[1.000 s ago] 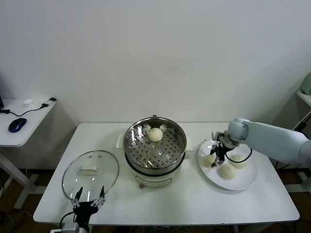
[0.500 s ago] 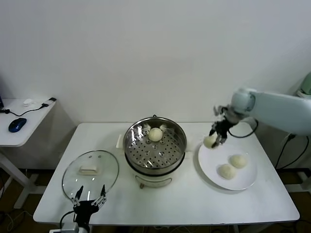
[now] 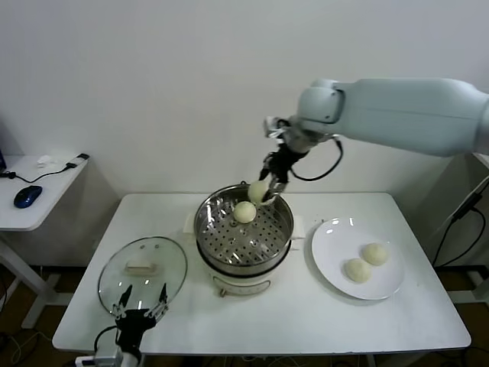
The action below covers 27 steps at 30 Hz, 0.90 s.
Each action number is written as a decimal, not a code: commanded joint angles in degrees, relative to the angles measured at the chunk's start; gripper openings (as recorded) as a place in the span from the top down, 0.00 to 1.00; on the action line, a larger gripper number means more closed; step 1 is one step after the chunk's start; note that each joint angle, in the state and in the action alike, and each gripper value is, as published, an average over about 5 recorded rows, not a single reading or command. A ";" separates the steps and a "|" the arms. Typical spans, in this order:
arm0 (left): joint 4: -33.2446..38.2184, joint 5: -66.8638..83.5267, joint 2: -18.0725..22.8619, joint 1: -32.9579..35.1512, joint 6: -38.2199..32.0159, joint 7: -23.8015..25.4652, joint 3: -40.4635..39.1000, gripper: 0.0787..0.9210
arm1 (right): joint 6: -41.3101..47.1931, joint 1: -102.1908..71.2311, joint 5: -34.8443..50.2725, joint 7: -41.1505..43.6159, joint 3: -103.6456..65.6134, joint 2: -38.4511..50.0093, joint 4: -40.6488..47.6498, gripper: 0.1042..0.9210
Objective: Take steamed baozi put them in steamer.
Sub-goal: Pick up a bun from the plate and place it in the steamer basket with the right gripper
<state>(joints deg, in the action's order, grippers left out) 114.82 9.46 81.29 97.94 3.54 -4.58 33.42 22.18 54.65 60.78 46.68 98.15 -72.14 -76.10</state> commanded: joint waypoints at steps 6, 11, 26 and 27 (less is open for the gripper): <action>0.66 -0.06 -0.10 0.77 -0.12 0.03 -0.07 0.12 | 7.94 -13.15 1.34 -13.09 -0.86 -15.19 5.28 0.37; 0.81 -0.12 -0.02 1.10 -0.13 0.02 -0.12 0.12 | 9.02 -17.66 -0.56 -15.36 -1.68 -15.76 8.94 0.37; 1.04 -0.18 0.17 1.09 -0.06 -0.19 -0.12 0.12 | 4.62 -15.83 -3.82 -10.22 -5.75 -11.03 8.90 0.13; 1.10 -0.18 0.17 1.15 -0.07 -0.21 -0.09 0.12 | 2.77 -14.03 -4.31 -8.00 -5.02 -9.85 8.26 0.13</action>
<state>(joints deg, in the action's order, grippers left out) 115.97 9.27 81.44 99.16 3.49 -4.82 33.34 27.63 39.68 58.20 35.57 94.58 -83.49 -68.16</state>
